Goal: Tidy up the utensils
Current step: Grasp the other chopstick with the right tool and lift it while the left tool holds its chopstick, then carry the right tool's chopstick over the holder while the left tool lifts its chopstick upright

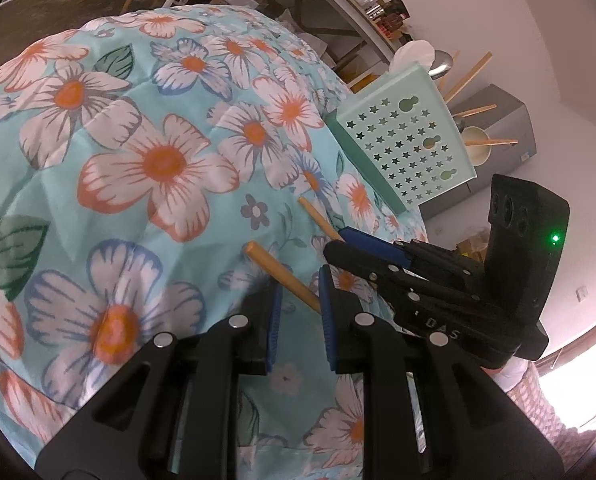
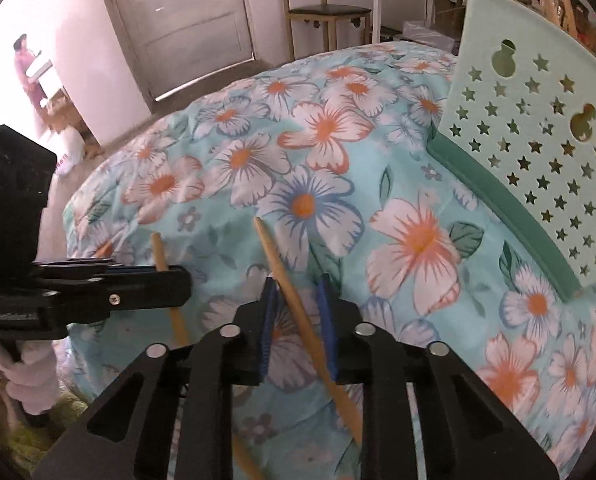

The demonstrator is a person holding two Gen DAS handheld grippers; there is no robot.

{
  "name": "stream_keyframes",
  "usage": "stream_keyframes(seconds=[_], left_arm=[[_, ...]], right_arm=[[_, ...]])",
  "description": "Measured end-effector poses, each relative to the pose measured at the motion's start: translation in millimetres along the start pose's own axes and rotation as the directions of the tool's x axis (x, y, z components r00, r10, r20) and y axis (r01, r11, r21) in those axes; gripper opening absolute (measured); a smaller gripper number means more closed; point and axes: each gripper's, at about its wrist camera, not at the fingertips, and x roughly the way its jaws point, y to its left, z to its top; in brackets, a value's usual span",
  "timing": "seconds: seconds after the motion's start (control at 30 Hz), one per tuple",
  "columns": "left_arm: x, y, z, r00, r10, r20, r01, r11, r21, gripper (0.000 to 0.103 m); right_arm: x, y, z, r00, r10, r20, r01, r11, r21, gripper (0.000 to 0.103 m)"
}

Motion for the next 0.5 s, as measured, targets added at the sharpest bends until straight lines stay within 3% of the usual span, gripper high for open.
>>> stream_keyframes(seconds=[0.13, 0.5], left_arm=[[1.1, -1.6, 0.6, 1.000, 0.011, -0.001, -0.011, 1.000, -0.001, 0.018], [3.5, -6.0, 1.9, 1.000, 0.029, -0.008, -0.029, 1.000, 0.013, 0.019]], right_arm=[[-4.1, -2.3, 0.1, 1.000, -0.015, 0.026, 0.014, 1.000, 0.020, 0.007], [-56.3, -36.5, 8.3, 0.978, -0.128, 0.167, 0.100, 0.981, 0.166, 0.007]])
